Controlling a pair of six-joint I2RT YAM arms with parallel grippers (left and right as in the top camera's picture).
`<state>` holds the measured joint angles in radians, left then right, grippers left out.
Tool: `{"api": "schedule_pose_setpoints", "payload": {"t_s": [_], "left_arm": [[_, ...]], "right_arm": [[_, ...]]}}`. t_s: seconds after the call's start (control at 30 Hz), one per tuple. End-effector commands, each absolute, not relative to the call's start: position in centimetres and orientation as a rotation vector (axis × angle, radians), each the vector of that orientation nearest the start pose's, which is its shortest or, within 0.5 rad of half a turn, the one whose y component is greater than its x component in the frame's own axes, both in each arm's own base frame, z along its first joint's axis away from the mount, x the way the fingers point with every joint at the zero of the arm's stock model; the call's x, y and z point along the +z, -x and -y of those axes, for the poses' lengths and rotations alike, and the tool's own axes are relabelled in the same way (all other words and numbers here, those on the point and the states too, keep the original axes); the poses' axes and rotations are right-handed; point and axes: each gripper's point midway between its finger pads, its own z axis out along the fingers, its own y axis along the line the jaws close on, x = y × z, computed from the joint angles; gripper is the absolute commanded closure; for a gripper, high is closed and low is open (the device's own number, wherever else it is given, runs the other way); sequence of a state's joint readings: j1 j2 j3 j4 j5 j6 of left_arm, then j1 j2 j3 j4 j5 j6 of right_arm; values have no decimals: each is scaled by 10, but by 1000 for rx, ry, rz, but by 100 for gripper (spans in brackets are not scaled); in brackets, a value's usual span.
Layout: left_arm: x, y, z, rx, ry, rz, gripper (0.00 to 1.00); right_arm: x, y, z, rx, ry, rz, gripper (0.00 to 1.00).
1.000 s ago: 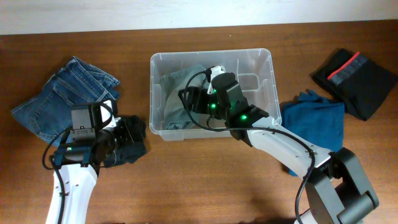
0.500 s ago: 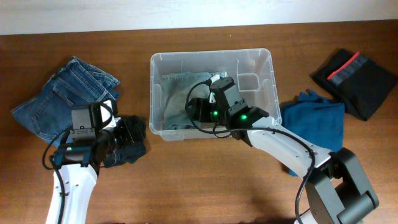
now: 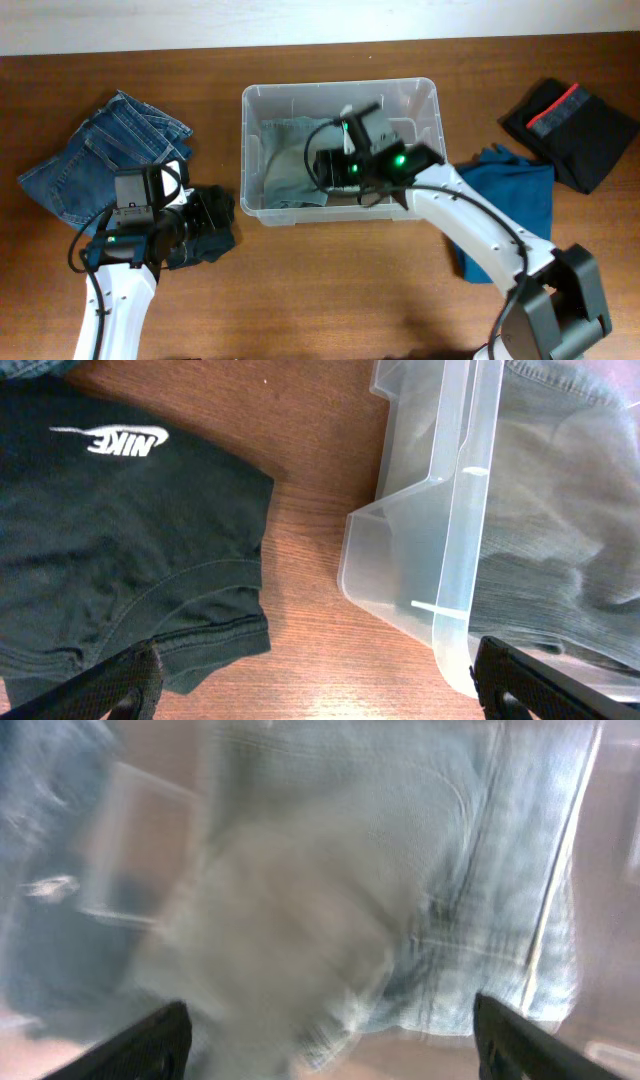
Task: Pack container
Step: 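Lower the light-wash jeans into the bin with the right gripper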
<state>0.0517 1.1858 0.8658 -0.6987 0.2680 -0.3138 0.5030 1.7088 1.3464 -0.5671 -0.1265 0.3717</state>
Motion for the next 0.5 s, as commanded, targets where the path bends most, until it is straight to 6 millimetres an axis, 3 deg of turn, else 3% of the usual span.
{"api": "schedule_pose_setpoints", "payload": {"t_s": [0.0,0.03,0.13,0.3,0.47], "left_arm": [[136,-301,30,-429,350,-2566,1],[136,-301,30,-429,350,-2566,1],[136,-301,30,-429,350,-2566,1],[136,-301,30,-429,350,-2566,1],[136,-301,30,-429,350,-2566,1]], "right_arm": [[207,-400,-236,463,325,-2432,28],[211,-400,-236,464,325,-2432,39],[211,-398,-236,465,327,-2445,94],[189,-390,-237,440,348,-2523,96],[168,-380,-259,420,492,-2548,96]]}}
